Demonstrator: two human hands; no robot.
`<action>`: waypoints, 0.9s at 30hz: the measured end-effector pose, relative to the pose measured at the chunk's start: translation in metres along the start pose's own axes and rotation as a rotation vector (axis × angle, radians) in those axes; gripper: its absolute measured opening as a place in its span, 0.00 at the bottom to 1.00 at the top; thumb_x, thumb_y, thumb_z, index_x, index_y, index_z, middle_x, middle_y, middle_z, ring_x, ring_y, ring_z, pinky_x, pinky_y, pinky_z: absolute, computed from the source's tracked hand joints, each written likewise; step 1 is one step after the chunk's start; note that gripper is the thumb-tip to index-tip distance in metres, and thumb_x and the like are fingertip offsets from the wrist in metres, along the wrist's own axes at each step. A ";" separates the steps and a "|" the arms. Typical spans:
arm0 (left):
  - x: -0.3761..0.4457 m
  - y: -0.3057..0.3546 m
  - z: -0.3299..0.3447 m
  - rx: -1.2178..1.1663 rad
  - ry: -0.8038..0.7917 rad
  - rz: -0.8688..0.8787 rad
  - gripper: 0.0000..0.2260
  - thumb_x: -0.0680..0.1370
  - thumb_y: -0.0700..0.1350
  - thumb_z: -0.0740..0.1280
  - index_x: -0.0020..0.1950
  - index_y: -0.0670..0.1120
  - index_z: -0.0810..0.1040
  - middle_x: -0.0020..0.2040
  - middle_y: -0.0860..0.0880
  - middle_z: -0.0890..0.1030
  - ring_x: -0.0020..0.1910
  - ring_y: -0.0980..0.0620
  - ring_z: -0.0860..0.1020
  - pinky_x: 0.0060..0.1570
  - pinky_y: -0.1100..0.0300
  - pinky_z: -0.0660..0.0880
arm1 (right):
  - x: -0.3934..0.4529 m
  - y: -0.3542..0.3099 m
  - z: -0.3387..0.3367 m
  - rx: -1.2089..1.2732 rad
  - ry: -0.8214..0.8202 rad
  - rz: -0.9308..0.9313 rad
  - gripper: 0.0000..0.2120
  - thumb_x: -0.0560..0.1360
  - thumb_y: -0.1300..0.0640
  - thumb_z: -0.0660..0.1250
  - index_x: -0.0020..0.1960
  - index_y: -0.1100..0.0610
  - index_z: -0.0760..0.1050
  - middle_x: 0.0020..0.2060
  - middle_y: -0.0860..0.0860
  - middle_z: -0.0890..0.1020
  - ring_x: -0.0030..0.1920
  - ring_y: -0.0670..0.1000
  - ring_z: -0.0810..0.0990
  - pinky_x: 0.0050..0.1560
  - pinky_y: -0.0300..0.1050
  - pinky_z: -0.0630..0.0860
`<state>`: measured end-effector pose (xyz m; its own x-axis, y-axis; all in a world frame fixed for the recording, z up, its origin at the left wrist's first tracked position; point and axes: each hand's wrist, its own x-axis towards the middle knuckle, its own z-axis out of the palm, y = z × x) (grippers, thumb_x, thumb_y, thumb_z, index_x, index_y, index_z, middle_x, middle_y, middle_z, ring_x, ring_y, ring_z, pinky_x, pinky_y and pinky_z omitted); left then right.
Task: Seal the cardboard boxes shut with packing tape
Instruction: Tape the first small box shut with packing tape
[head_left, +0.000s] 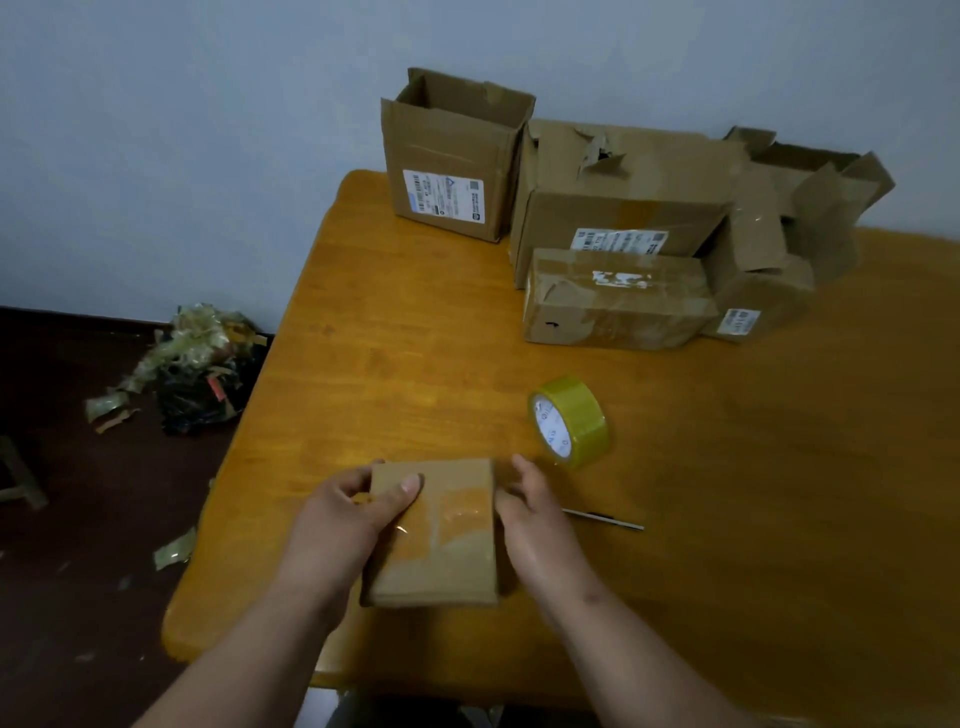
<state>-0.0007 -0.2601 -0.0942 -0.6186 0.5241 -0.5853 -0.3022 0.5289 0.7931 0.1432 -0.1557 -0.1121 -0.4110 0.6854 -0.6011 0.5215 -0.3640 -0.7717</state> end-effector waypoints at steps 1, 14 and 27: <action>-0.002 -0.001 0.007 0.017 0.029 0.045 0.29 0.69 0.56 0.75 0.68 0.48 0.76 0.52 0.55 0.82 0.49 0.53 0.81 0.48 0.53 0.79 | -0.002 -0.003 -0.001 0.074 -0.047 0.001 0.33 0.75 0.37 0.63 0.77 0.41 0.58 0.73 0.45 0.67 0.71 0.51 0.68 0.72 0.55 0.65; 0.002 -0.035 0.017 -0.263 -0.222 -0.134 0.43 0.64 0.76 0.67 0.73 0.55 0.68 0.67 0.50 0.77 0.64 0.45 0.77 0.65 0.42 0.73 | -0.023 0.005 0.007 0.018 0.001 -0.086 0.20 0.82 0.45 0.57 0.73 0.46 0.66 0.62 0.42 0.75 0.62 0.42 0.72 0.60 0.36 0.67; -0.026 0.033 0.022 0.036 -0.346 0.327 0.34 0.73 0.74 0.59 0.76 0.61 0.63 0.74 0.66 0.62 0.75 0.59 0.61 0.75 0.49 0.60 | -0.031 0.001 -0.034 0.706 -0.002 -0.025 0.26 0.75 0.46 0.68 0.71 0.52 0.70 0.63 0.53 0.80 0.63 0.57 0.78 0.66 0.63 0.72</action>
<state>0.0209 -0.2416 -0.0561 -0.3972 0.8553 -0.3328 -0.1031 0.3187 0.9422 0.1817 -0.1560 -0.0869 -0.4186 0.6976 -0.5815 -0.0977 -0.6712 -0.7348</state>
